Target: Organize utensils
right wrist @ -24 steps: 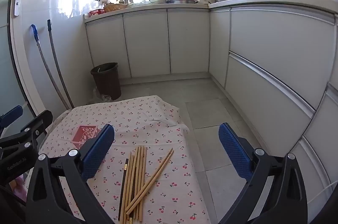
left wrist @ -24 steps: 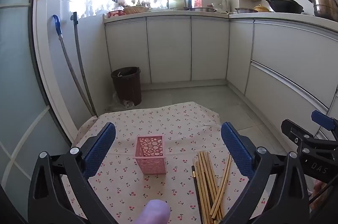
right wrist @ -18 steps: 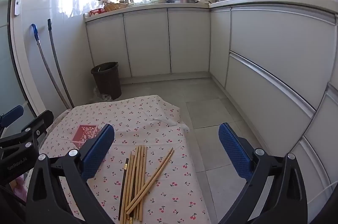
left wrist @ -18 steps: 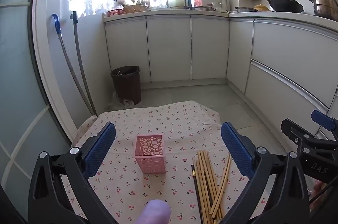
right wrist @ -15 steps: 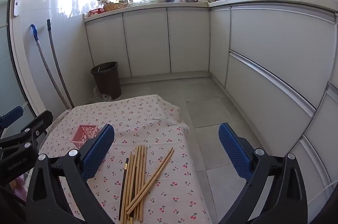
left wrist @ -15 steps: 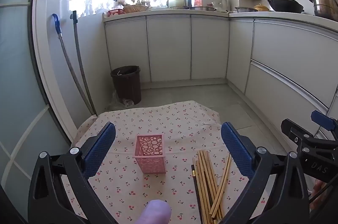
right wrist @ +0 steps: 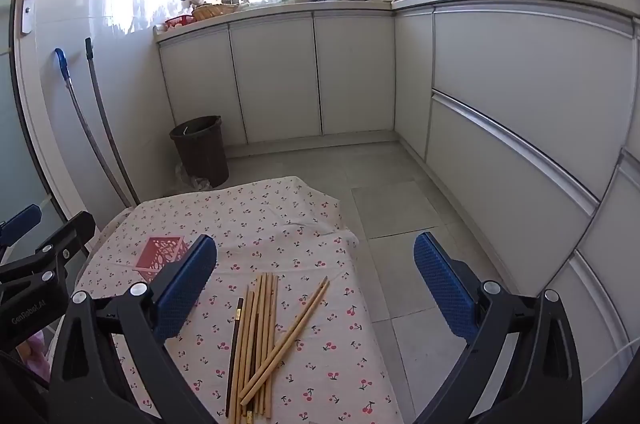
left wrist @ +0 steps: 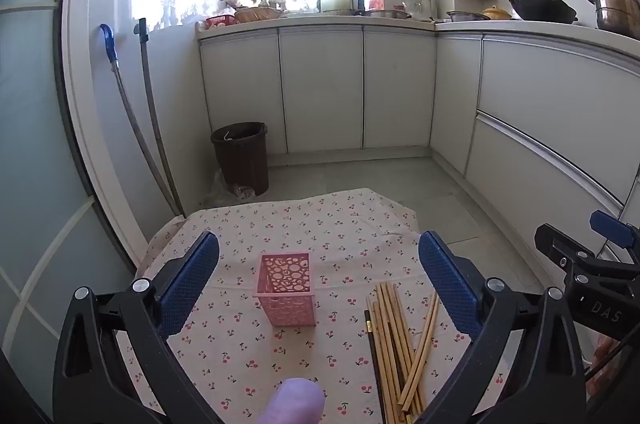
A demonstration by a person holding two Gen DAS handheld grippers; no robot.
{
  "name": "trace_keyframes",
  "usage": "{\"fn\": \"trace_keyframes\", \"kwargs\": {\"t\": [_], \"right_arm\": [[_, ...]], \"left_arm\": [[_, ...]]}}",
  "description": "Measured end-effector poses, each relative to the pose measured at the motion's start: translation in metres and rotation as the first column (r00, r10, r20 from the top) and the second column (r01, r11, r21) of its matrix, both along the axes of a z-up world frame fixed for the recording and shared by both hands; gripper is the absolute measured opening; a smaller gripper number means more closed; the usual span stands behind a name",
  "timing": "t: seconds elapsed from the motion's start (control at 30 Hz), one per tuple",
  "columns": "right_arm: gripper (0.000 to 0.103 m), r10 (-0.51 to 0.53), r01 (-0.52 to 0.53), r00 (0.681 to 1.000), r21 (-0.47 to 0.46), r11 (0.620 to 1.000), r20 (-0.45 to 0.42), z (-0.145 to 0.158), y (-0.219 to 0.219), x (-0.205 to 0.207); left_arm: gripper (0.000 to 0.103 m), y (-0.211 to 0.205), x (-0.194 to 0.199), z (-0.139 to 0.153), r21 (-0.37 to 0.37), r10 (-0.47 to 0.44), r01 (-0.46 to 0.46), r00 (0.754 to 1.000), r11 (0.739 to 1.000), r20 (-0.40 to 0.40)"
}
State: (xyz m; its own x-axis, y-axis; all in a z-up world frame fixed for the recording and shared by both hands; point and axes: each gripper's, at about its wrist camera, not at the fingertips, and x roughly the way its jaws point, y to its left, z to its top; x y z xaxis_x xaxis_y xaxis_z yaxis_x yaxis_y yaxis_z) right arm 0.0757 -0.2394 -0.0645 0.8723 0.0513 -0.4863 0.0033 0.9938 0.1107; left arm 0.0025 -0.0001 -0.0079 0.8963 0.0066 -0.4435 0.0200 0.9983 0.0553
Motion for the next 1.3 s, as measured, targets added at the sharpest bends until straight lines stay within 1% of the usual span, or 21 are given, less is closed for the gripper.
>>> {"fn": "trace_keyframes", "kwargs": {"t": [0.7, 1.3], "right_arm": [[0.096, 0.007, -0.007, 1.000, -0.006, 1.000, -0.009, 0.0005, 0.0033, 0.0017], [0.096, 0.009, -0.008, 1.000, 0.001, 1.000, -0.013, -0.0029, 0.0037, 0.0012]], "left_arm": [[0.096, 0.0017, 0.0007, 0.0024, -0.008, 0.000, -0.001, 1.000, 1.000, -0.010], [0.096, -0.0004, 0.0021, -0.0003, 0.002, -0.006, 0.007, 1.000, 1.000, -0.025]]}}
